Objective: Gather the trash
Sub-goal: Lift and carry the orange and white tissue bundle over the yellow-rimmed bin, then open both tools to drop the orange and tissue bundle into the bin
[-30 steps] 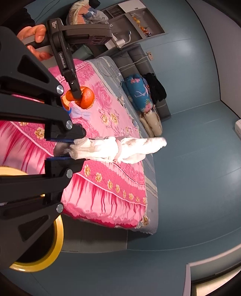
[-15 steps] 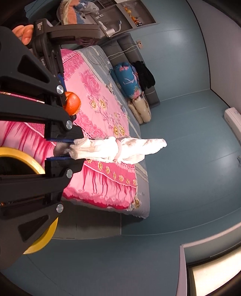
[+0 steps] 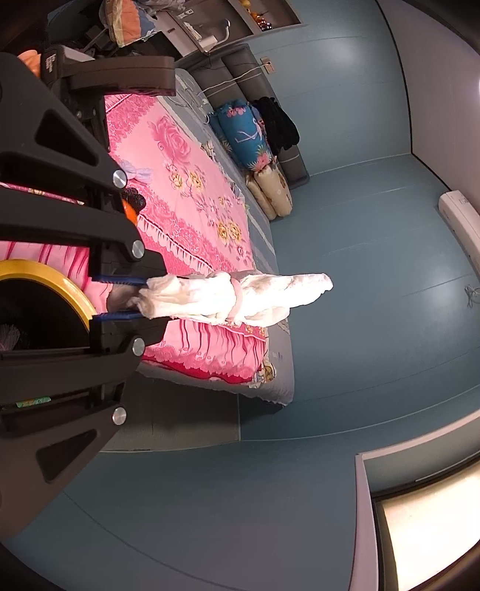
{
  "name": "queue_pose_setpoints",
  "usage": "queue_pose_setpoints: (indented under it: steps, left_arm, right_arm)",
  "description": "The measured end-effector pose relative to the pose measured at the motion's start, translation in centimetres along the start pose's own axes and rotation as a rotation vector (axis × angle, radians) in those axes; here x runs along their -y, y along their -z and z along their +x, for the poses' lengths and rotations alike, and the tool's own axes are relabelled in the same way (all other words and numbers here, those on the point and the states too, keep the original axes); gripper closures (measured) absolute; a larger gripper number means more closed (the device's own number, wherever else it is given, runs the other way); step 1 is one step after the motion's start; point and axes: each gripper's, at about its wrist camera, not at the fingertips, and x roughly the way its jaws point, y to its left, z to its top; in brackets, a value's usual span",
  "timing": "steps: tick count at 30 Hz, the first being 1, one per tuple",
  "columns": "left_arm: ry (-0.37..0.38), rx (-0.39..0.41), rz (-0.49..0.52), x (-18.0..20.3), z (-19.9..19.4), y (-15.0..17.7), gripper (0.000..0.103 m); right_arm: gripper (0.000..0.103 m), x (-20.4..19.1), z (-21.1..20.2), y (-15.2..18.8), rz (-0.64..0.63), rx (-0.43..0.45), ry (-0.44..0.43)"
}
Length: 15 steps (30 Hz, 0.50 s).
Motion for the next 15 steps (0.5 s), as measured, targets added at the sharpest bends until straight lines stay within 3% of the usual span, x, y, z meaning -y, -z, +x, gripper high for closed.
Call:
queue_pose_setpoints:
  steps: [15]
  left_arm:
    - [0.073, -0.122, 0.061, 4.3, 5.3, 2.3, 0.079]
  right_arm:
    - [0.092, 0.6, -2.5, 0.3, 0.000, 0.034, -0.005]
